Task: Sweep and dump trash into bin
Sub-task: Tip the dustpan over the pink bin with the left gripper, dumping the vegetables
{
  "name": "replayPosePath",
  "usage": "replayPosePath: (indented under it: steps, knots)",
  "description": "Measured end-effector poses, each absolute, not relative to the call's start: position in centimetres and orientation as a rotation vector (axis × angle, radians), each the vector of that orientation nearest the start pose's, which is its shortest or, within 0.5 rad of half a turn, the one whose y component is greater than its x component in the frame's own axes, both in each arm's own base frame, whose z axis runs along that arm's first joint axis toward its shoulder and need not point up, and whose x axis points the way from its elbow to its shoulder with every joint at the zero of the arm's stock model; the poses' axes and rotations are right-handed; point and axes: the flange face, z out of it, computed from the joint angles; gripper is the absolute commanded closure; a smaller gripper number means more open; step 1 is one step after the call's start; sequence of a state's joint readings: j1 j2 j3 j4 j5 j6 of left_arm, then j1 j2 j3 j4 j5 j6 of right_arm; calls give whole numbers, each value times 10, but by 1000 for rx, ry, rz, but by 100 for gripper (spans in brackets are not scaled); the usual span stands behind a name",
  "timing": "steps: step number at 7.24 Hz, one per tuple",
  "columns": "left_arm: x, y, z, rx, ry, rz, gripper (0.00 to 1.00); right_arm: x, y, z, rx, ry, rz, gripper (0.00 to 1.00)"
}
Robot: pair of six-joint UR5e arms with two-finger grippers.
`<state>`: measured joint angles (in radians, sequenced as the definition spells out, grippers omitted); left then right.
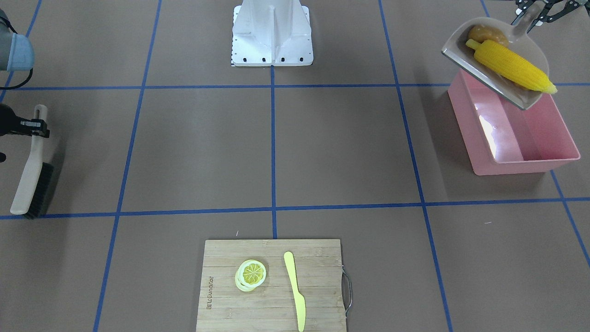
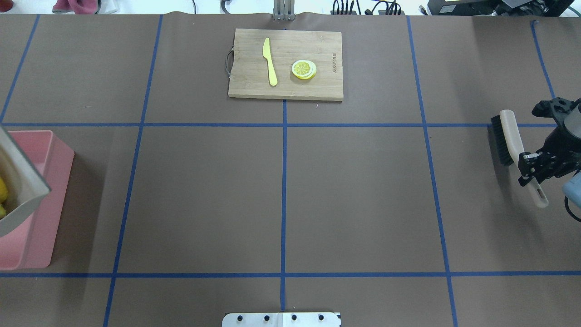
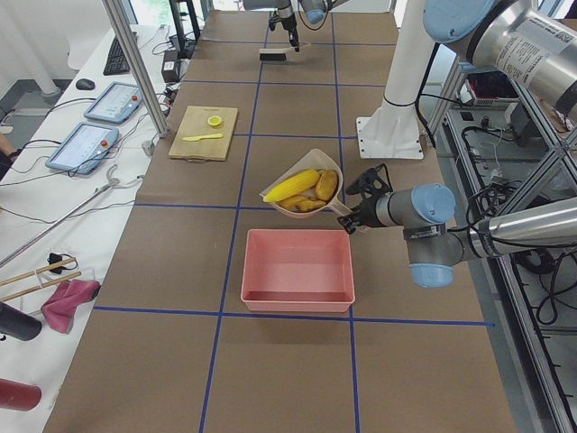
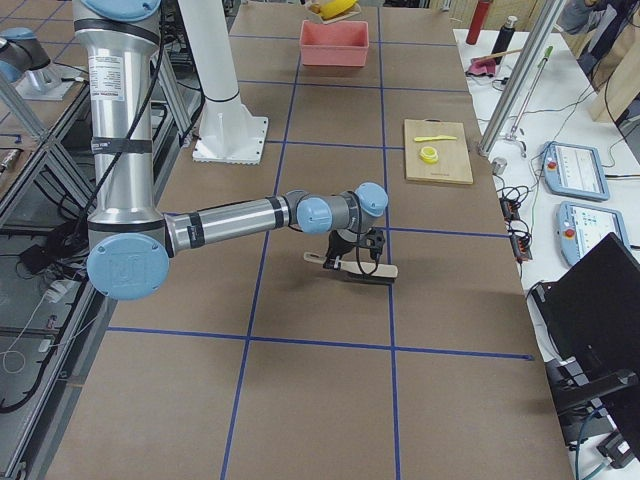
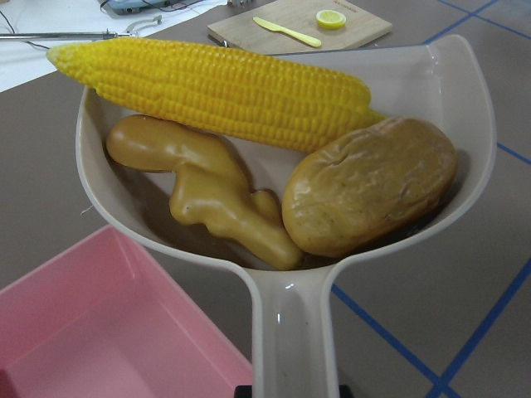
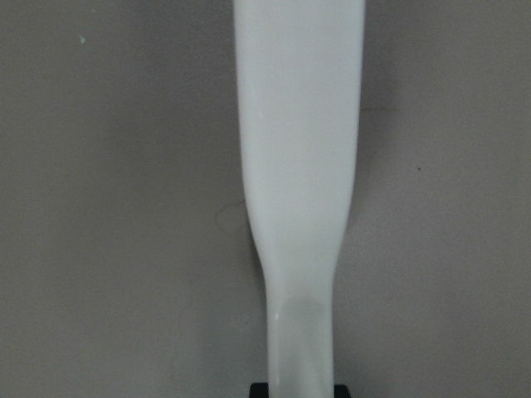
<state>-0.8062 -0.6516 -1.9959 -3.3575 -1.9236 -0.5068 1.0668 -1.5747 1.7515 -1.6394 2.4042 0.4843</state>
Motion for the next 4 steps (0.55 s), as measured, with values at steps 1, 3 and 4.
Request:
replayPosePath:
  steps: [1,3,4]
  knots:
    - [-2,-137,551,814,1009,459,100,-186,-459,575,-307,-781,-65,85]
    - [-18,-114,569,746,1022,466,100,-188,-459,576,-310,-780,-66,85]
    - [-18,-112,572,725,1029,466,100,-190,-462,577,-311,-778,-68,85]
